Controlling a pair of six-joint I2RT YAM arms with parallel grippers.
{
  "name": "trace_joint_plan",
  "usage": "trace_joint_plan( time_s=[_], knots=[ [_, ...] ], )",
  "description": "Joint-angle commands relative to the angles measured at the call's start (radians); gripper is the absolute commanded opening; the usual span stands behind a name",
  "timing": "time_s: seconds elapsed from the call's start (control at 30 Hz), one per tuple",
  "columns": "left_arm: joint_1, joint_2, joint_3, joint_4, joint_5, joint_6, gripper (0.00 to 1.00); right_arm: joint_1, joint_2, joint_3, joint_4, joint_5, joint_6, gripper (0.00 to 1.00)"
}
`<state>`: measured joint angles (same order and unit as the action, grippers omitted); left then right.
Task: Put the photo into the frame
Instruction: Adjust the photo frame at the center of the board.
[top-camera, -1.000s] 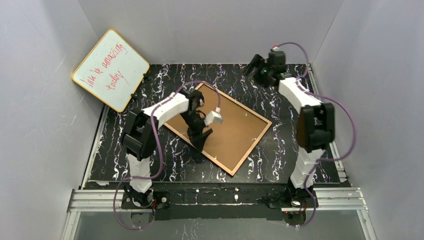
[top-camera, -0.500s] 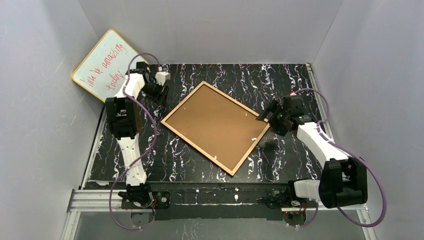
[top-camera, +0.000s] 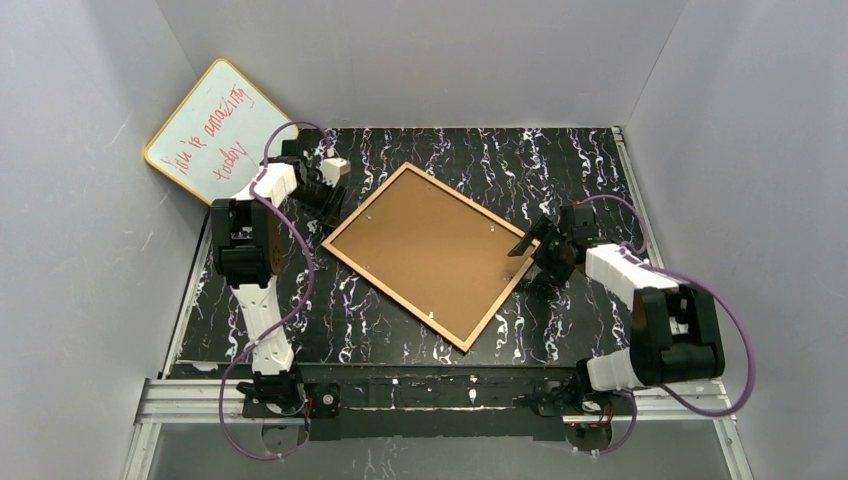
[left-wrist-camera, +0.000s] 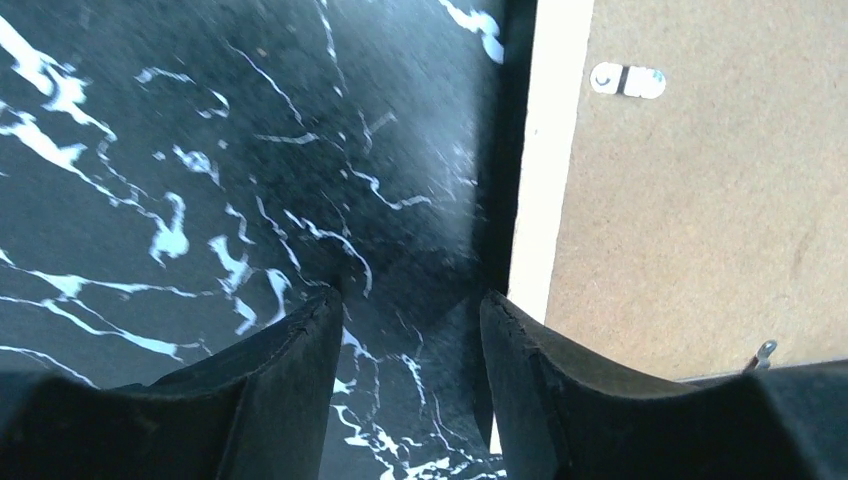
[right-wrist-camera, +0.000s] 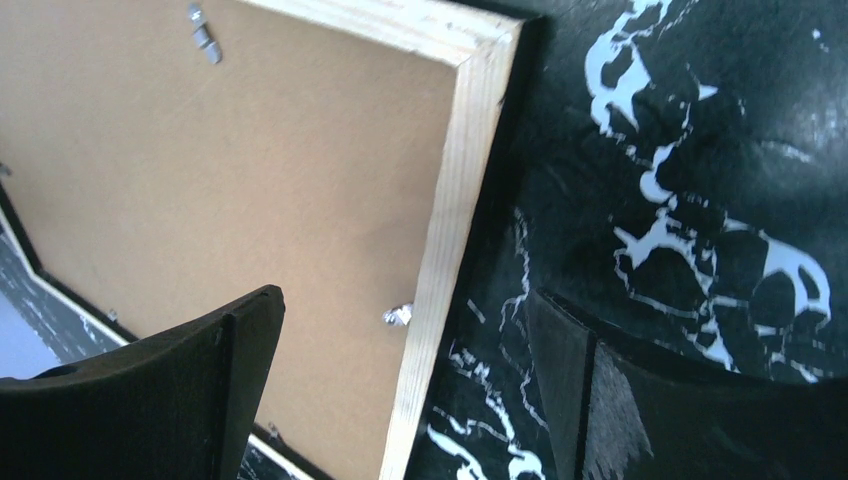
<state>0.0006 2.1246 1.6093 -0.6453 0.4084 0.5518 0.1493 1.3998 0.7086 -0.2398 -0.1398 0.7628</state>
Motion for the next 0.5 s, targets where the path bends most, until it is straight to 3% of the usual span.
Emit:
trace_joint_plan(
  time_s=[0.0,0.47],
  knots=[
    [-0.002,-0.038,-0.134,-0.121,0.071,0.053,0.51,-0.025,0.088,0.070,0.135,-0.021,0.003,0.99],
    [-0.114,-0.199,-0.421,-0.422,0.233,0.360,0.52,-0.082,0.417,0.482,0.088,-0.043,0.010,0.99]
  ],
)
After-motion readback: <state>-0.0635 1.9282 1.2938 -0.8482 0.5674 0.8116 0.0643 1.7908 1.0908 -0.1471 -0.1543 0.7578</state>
